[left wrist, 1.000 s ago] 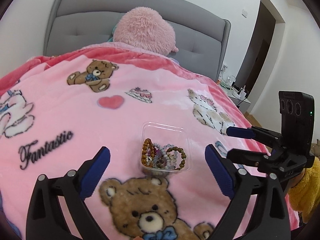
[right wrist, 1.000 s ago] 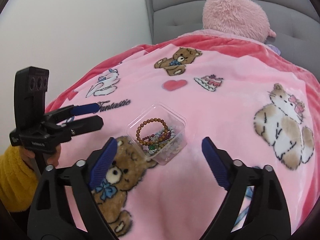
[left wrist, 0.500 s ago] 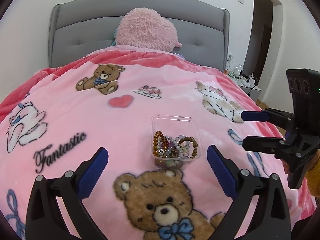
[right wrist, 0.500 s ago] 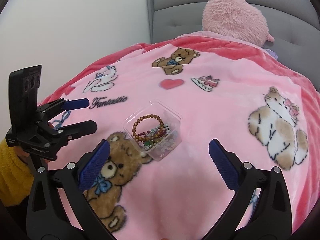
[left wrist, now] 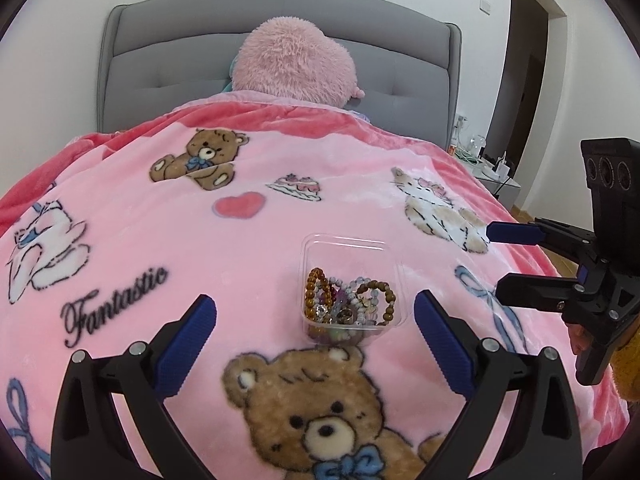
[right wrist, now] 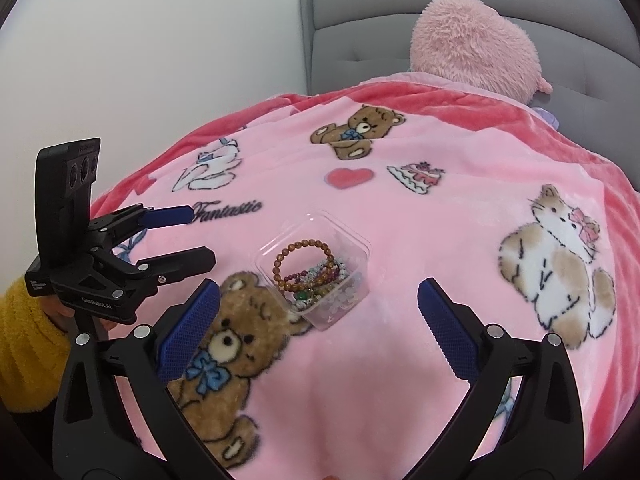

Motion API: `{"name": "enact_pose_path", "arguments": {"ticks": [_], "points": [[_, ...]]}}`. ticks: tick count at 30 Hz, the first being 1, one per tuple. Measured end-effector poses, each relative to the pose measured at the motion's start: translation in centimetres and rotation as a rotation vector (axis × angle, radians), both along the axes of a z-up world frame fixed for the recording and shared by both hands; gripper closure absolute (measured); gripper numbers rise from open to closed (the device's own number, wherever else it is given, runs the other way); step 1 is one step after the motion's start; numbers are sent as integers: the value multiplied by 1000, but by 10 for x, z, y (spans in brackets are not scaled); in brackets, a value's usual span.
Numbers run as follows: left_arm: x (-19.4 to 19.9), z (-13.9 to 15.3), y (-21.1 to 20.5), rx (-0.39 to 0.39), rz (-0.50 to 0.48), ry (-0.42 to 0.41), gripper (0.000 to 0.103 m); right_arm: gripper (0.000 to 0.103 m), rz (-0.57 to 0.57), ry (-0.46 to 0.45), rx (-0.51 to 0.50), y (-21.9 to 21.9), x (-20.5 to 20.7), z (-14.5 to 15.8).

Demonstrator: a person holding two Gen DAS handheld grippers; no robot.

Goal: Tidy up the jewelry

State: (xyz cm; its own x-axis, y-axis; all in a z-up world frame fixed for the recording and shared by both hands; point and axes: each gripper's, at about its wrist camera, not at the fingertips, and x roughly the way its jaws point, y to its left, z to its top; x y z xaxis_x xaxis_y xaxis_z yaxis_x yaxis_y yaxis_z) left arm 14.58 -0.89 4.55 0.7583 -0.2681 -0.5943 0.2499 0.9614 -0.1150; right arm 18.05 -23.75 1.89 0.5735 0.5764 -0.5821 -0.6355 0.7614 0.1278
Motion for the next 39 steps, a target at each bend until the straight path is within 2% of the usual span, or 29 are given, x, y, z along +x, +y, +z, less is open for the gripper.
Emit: {"name": "enact_pose_path", "arguments": {"ticks": [15,39], "points": [[-1,4,6,-18,30,-6,6,8,-4,0,26,0,1,4],[-4,6,0,-22,1,-1,6,8,-16,3,31,2,1,1]]}}
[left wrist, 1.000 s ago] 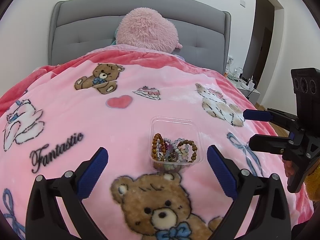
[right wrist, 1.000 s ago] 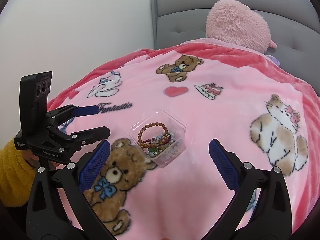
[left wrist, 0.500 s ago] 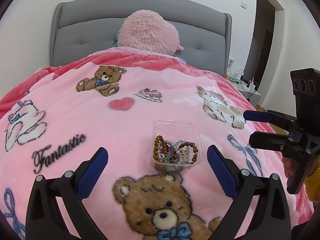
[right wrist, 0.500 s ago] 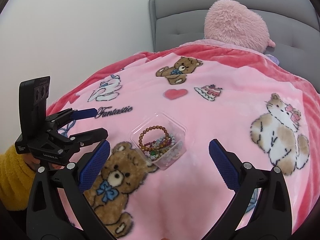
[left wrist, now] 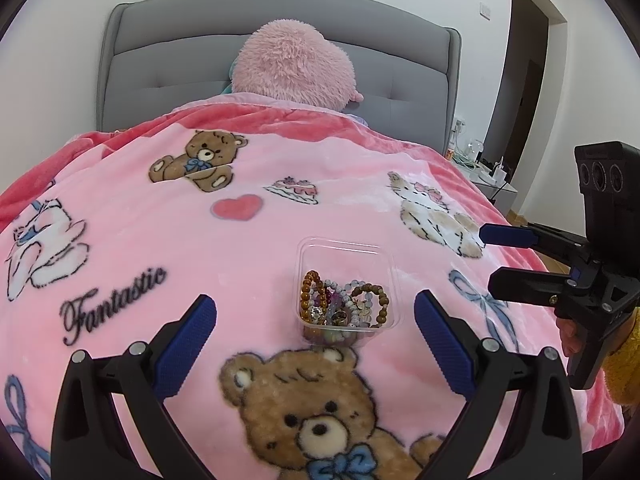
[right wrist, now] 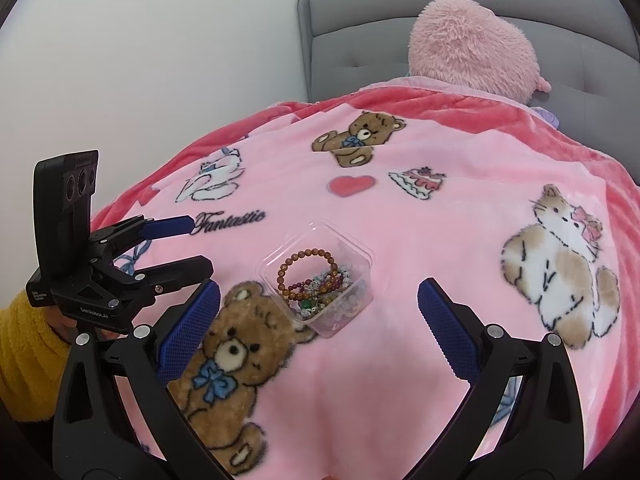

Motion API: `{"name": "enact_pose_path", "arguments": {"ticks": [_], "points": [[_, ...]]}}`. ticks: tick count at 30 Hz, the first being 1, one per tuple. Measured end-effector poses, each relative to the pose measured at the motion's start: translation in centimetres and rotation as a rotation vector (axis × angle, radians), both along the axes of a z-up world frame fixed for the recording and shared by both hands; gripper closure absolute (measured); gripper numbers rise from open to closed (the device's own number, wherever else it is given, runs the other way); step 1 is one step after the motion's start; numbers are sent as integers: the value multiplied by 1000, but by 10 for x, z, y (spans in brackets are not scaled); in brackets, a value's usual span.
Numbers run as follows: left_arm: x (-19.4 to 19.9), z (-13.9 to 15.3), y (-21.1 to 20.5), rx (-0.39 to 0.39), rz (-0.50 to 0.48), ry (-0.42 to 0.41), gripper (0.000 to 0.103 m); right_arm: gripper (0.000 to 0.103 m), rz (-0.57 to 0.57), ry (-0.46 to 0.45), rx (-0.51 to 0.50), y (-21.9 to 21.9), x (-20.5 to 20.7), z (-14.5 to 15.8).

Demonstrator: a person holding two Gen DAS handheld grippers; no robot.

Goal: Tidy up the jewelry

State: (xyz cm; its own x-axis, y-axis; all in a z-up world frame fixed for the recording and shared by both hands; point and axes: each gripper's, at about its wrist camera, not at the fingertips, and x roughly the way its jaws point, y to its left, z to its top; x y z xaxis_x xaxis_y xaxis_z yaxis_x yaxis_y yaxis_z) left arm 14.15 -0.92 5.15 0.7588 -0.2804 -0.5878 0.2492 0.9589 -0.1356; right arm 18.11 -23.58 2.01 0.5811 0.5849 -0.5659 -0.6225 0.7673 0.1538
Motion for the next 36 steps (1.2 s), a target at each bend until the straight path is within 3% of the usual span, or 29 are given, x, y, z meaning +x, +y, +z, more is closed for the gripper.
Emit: {"name": "enact_pose_path", "arguments": {"ticks": [36], "points": [[0,2,-6,3,-24,6,6,8,3,12,22,1,0,2]]}}
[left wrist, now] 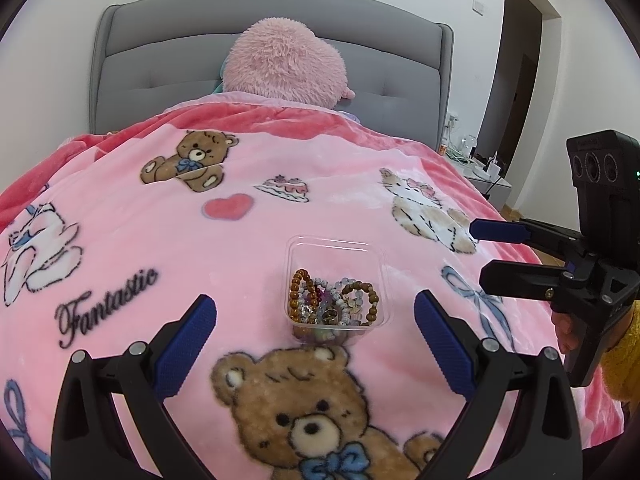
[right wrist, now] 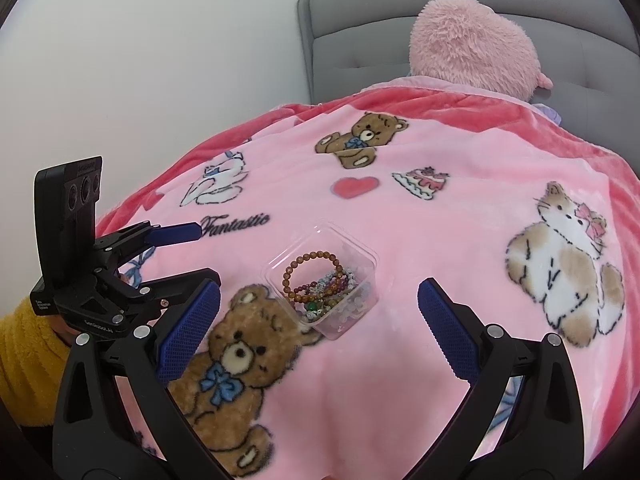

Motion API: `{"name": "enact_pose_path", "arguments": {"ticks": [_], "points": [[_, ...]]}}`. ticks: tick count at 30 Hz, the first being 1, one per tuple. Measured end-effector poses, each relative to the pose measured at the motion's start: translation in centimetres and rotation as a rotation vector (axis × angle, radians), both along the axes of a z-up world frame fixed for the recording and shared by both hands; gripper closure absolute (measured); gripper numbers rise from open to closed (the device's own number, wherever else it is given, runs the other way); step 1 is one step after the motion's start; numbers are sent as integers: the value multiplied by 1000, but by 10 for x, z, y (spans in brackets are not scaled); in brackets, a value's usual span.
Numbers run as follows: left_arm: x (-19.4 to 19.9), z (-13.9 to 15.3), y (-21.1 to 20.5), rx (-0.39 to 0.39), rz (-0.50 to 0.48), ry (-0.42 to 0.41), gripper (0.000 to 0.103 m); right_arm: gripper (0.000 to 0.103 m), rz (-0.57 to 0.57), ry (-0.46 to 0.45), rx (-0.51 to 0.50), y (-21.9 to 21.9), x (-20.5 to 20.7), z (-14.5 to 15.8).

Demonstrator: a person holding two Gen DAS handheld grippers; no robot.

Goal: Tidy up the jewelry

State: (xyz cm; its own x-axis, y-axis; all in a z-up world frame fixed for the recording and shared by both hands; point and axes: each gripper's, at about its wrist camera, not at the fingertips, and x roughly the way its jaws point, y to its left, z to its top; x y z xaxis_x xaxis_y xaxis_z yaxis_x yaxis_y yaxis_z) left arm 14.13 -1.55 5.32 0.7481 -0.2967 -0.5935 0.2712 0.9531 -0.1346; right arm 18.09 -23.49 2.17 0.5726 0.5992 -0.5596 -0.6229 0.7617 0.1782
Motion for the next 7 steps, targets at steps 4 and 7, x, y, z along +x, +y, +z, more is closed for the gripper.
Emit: {"name": "enact_pose_path", "arguments": {"ticks": [4,7], "points": [[1,2,0,3,-4,-1,6,8,1,1,2,0,0,0],[1,3,1,5,-3,-3,6,8,3,1,4,-1,0,0]]}}
